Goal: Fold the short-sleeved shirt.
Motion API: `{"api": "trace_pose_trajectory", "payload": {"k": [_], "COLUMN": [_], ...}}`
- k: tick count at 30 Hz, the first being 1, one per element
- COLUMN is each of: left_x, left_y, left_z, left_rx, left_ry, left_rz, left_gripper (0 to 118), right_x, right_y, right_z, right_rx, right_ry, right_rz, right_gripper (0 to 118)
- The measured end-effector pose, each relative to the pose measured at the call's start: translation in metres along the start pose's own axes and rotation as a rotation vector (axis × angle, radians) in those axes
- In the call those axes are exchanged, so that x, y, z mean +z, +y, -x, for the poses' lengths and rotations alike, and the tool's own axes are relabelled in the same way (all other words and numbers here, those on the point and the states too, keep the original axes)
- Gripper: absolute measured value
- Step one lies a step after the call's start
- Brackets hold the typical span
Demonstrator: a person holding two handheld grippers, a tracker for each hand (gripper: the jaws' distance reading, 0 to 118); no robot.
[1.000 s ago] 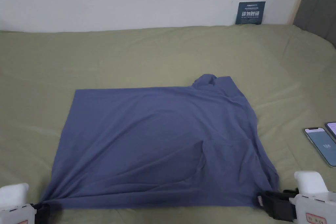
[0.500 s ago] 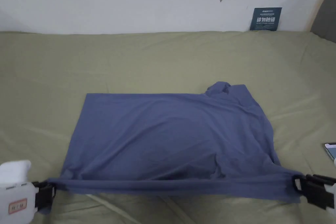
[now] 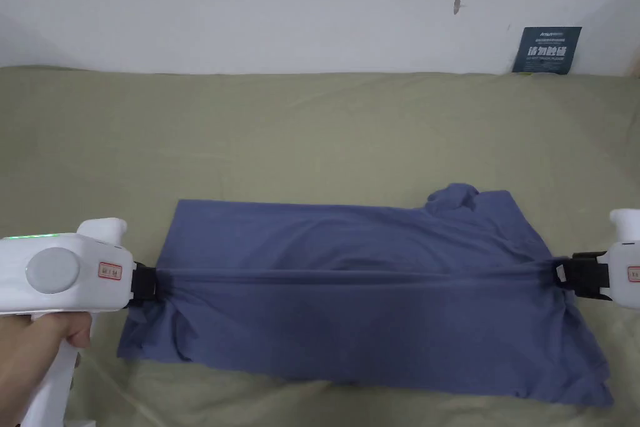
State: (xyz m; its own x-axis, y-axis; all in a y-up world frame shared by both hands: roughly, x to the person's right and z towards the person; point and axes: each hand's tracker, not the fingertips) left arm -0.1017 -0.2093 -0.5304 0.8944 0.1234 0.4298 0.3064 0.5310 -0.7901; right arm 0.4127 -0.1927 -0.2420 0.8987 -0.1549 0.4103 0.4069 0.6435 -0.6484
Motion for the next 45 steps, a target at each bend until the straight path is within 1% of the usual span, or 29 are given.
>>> {"api": "trace_pose_trajectory", "payload": {"k": [1, 3, 4, 6, 9, 12, 13, 14, 15, 16, 17, 20, 22, 23, 24, 25, 26, 27, 34, 35, 36, 37, 38, 39, 40, 42, 43, 44, 45], "left_x": [-0.005, -0.016, -0.018, -0.009, 0.006, 0.029, 0.035, 0.040, 0.041, 0.041, 0.040, 0.041, 0.044, 0.043, 0.041, 0.037, 0.028, 0.020, -0.025, -0.029, -0.031, -0.022, -0.019, -0.013, -0.009, -0.010, -0.009, -0.008, -0.004], "left_y": [0.001, 0.002, 0.001, -0.006, -0.022, -0.047, -0.056, -0.065, -0.071, -0.077, -0.082, -0.089, -0.090, -0.090, -0.089, -0.082, -0.077, -0.074, -0.064, -0.064, -0.064, -0.064, -0.064, -0.065, -0.066, -0.065, -0.065, -0.065, -0.065], "left_z": [-0.001, 0.000, 0.002, 0.002, 0.009, 0.010, 0.012, 0.013, 0.014, 0.016, 0.015, 0.016, 0.002, -0.002, -0.004, -0.002, -0.001, -0.001, -0.003, -0.004, -0.005, -0.008, -0.011, -0.011, -0.011, -0.002, -0.002, -0.003, -0.010], "left_rx": [0.010, 0.033, 0.028, 0.053, 0.054, 0.017, 0.019, 0.024, 0.036, 0.048, 0.054, 0.059, 0.038, 0.040, 0.043, 0.057, 0.067, 0.072, 0.058, 0.061, 0.059, 0.073, 0.070, 0.049, 0.041, 0.032, 0.025, 0.037, 0.034], "left_ry": [-0.014, -0.021, -0.022, 0.016, 0.024, 0.083, 0.076, 0.075, 0.071, 0.065, 0.062, 0.031, 0.042, 0.042, 0.041, 0.035, 0.040, 0.036, 0.099, 0.092, 0.094, 0.105, 0.136, 0.150, 0.119, 0.088, 0.062, 0.016, 0.066], "left_rz": [0.009, 0.004, -0.016, -0.087, -0.037, -0.078, -0.086, -0.091, -0.088, -0.083, -0.076, -0.064, -0.077, -0.081, -0.086, -0.075, -0.054, -0.033, 0.025, 0.035, 0.052, 0.039, 0.029, 0.010, 0.003, 0.000, -0.005, -0.002, -0.012], "left_gripper": [29, 110, 118, 114, 110, 103, 91, 77, 54, 16, 0, 0, 0, 6, 37, 100, 118, 114, 112, 102, 86, 71, 54, 35, 35, 24, 9, 7, 7], "right_x": [-0.009, -0.022, -0.024, -0.017, 0.003, 0.026, 0.034, 0.042, 0.046, 0.049, 0.052, 0.057, 0.059, 0.058, 0.058, 0.058, 0.058, 0.057, 0.044, 0.042, 0.040, 0.039, 0.038, 0.037, 0.036, 0.029, 0.030, 0.028, 0.023], "right_y": [0.001, -0.001, -0.005, -0.019, -0.046, -0.073, -0.085, -0.095, -0.099, -0.106, -0.115, -0.125, -0.132, -0.130, -0.129, -0.130, -0.130, -0.128, -0.124, -0.123, -0.122, -0.120, -0.119, -0.117, -0.115, -0.113, -0.116, -0.114, -0.113], "right_z": [-0.004, -0.009, -0.010, -0.014, -0.016, -0.010, -0.008, -0.007, -0.004, -0.002, 0.002, 0.004, 0.009, 0.006, 0.006, 0.006, 0.007, 0.003, -0.001, -0.004, -0.005, -0.005, -0.005, -0.008, -0.008, -0.009, -0.016, -0.019, -0.022], "right_rx": [-0.014, -0.048, -0.060, -0.083, -0.097, -0.091, -0.086, -0.077, -0.063, -0.043, -0.039, -0.073, -0.054, -0.051, -0.057, -0.065, -0.071, -0.072, -0.069, -0.068, -0.068, -0.069, -0.070, -0.073, -0.074, -0.081, -0.088, -0.092, -0.097], "right_ry": [0.003, 0.005, -0.022, 0.014, 0.023, 0.014, 0.010, 0.002, -0.002, -0.014, -0.048, -0.007, -0.025, -0.026, -0.022, -0.020, -0.020, -0.015, -0.023, -0.024, -0.027, -0.033, -0.035, -0.039, -0.039, -0.037, -0.027, 0.006, 0.000], "right_rz": [0.021, 0.043, 0.046, 0.006, 0.004, -0.015, -0.023, -0.030, -0.037, -0.040, -0.038, -0.016, -0.019, -0.017, -0.012, -0.014, -0.017, -0.016, 0.007, 0.010, 0.011, 0.015, 0.016, 0.022, 0.022, 0.040, 0.019, 0.037, 0.063], "right_gripper": [27, 101, 118, 118, 118, 118, 114, 101, 69, 11, 3, 2, 2, 2, 2, 2, 2, 3, 3, 3, 3, 14, 42, 83, 83, 114, 118, 118, 118]}}
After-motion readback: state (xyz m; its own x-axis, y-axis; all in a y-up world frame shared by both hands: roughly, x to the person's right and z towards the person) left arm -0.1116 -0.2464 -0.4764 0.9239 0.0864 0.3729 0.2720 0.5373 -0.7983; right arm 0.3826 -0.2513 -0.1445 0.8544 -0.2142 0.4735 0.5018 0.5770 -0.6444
